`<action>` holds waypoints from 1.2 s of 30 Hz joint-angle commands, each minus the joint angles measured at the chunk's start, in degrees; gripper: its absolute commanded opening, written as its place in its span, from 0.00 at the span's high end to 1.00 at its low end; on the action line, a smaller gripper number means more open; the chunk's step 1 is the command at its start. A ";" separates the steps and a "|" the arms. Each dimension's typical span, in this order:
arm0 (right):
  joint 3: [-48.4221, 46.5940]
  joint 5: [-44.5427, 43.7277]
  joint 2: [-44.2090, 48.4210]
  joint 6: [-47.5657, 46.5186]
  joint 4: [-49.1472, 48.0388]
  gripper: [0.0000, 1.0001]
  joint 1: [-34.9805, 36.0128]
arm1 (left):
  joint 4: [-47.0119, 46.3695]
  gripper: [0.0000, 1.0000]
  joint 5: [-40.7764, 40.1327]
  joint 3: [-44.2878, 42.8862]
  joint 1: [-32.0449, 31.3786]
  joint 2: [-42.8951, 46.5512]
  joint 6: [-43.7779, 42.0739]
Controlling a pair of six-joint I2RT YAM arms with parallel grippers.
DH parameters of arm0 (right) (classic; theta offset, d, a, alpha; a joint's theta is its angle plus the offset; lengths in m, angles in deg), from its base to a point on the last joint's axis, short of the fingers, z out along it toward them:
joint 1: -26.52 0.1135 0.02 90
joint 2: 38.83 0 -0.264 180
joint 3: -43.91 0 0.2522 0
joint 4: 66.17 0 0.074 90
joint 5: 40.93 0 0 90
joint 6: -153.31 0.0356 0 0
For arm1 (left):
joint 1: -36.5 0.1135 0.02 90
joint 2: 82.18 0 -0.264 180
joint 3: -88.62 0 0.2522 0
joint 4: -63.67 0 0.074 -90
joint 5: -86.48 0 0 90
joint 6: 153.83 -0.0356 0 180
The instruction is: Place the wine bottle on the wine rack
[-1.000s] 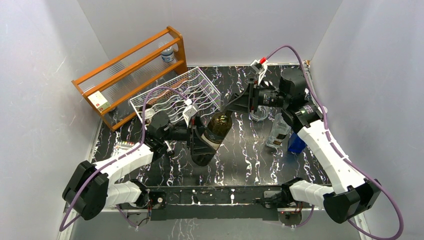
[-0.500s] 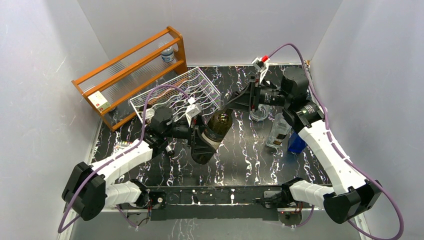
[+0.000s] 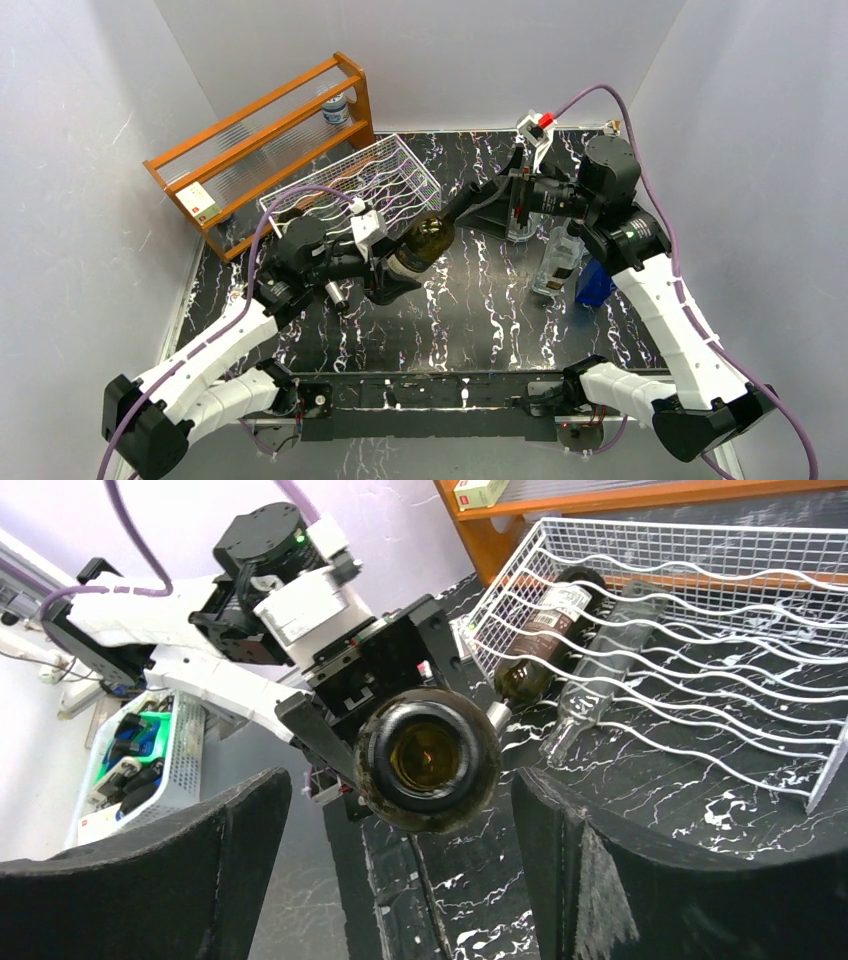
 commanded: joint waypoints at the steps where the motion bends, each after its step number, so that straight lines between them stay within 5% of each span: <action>1: -4.78 -2.22 0.47 -3.51 0.83 0.07 0.04 | 0.97 1.00 -7.14 -4.10 -0.05 5.75 -12.50; 13: -11.18 -8.87 -1.89 -8.81 7.44 0.04 0.08 | 8.93 1.00 -18.54 -6.79 -0.03 8.44 -45.18; 22: -11.97 -9.66 -2.22 -18.86 16.70 0.02 0.06 | 0.16 1.00 -24.27 -1.59 -0.03 8.17 -67.15; 36: -7.47 -22.71 -8.00 -23.98 28.89 0.03 9.97 | 0.15 1.00 -21.87 -4.53 -0.03 2.03 -80.04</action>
